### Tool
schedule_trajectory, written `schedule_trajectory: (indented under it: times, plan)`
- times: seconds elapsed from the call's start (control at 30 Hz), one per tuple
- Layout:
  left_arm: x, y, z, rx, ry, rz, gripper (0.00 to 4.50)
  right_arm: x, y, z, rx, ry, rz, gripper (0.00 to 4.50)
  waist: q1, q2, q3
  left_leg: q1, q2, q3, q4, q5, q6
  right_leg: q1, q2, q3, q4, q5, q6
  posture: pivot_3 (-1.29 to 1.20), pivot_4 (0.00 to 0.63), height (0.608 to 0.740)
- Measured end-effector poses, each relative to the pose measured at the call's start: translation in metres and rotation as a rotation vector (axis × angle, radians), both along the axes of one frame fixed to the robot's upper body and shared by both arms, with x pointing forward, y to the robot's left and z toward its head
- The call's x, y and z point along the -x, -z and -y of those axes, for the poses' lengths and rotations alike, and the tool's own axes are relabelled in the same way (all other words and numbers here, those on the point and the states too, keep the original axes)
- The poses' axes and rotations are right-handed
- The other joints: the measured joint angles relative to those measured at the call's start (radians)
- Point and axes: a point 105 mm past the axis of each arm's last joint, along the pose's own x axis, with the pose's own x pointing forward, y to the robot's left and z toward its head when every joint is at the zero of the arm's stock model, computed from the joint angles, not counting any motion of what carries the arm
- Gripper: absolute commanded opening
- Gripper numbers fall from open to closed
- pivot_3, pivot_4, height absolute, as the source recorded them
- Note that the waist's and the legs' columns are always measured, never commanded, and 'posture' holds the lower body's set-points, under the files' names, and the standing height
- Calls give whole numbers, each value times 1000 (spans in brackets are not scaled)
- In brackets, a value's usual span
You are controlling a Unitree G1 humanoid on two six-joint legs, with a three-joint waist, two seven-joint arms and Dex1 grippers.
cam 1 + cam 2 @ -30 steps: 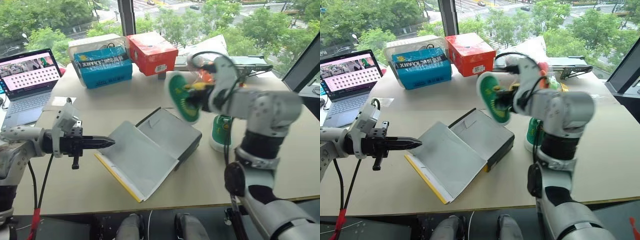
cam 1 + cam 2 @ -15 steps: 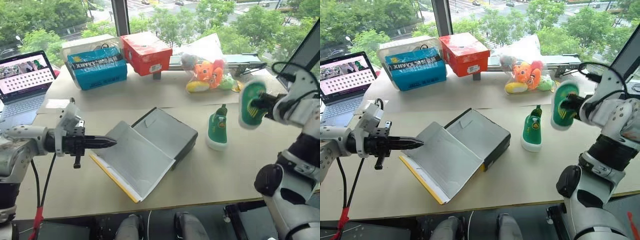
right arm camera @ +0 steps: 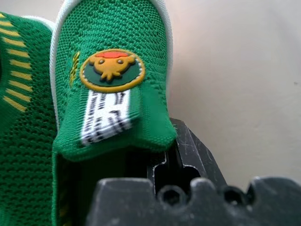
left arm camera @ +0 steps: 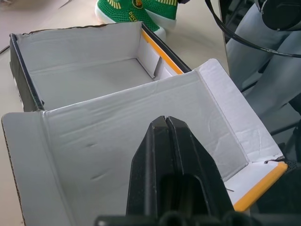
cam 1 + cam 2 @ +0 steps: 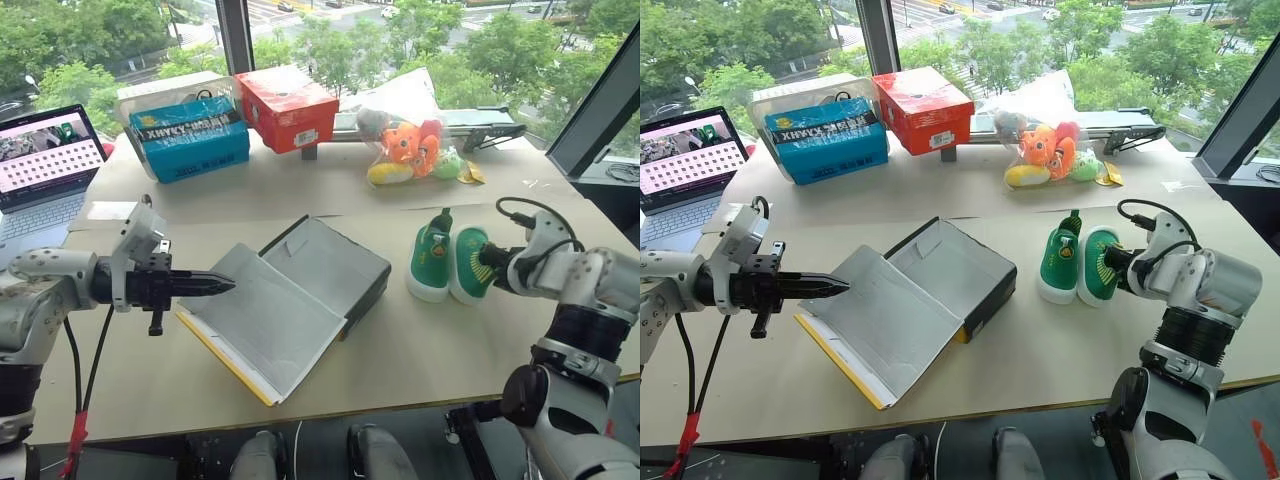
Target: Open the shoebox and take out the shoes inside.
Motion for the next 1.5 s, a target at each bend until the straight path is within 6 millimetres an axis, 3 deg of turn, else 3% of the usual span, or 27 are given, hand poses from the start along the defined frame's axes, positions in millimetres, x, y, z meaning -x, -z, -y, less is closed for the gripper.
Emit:
schedule_trajectory:
  times: [0.27, 0.5, 0.8, 1.03, 1.13, 1.2, 1.3, 1.37, 1.43, 1.5]
  plan:
    - [0, 2, 0, 0, -3, -5, 0, -4, -9, 19, 93, 12, 34, 3268, 3, 0, 0, 2, 0, 0, 0, -1, -1, 2, -1, 0, -1, -3, -6, 0, 150, 739]
    - [0, 2, 0, 4, -3, -6, 0, -3, -17, 16, 160, -39, 37, 3268, 3, 0, 0, 2, 0, 0, 0, 0, -1, 2, -1, 0, 0, -3, -5, 0, 150, 739]
    - [-2, 7, -1, 10, -35, -2, 0, 18, -76, 7, 315, -161, 145, 3268, 8, 0, 0, 2, 1, 0, 0, -4, -6, 2, -1, 0, -1, -4, -6, 0, 150, 739]
    - [-8, 8, -5, 15, -97, 27, 0, 21, -80, 0, 312, -210, 152, 3268, 10, 0, 0, 2, 0, 0, 0, -4, -6, 2, -1, 0, -1, -4, -5, 0, 150, 739]
    - [-23, 6, -15, 59, -258, 96, 0, 23, -96, -25, 345, -306, 296, 3268, 10, 0, 0, 2, 1, 0, 0, -3, -4, 2, 0, 0, -1, -1, -2, 0, 150, 739]
    - [-38, 5, -28, 142, -461, 153, 0, 34, -97, -51, 433, -392, 402, 3268, 13, -1, 0, 5, 2, -2, -2, -2, -3, 5, 0, -1, -1, -1, 0, 0, 150, 739]
    - [-50, 16, -56, 232, -807, 192, 0, 55, -58, -106, 435, -532, 441, 3268, 12, -4, -2, 5, 2, -2, -3, -2, -3, 5, 0, 0, -2, -1, 1, 0, 150, 739]
    - [-48, 37, -71, 249, -1002, 160, 0, 69, -31, -133, 434, -601, 415, 3268, 14, -4, -2, 4, 1, -1, -3, -2, -4, 5, -2, 0, -1, -1, 1, 0, 150, 739]
    - [-42, 61, -85, 250, -1168, 132, 0, 78, -24, -142, 428, -576, 452, 3268, 19, -4, -2, 4, 0, -1, 0, -4, -7, 6, -4, 0, -2, -1, 1, 0, 150, 739]
    - [-36, 76, -94, 264, -1289, 120, 0, 84, -19, -138, 448, -522, 473, 3268, 28, -6, -3, 5, 0, -1, 1, -5, -8, 6, -4, 0, -2, -3, -2, 0, 150, 739]
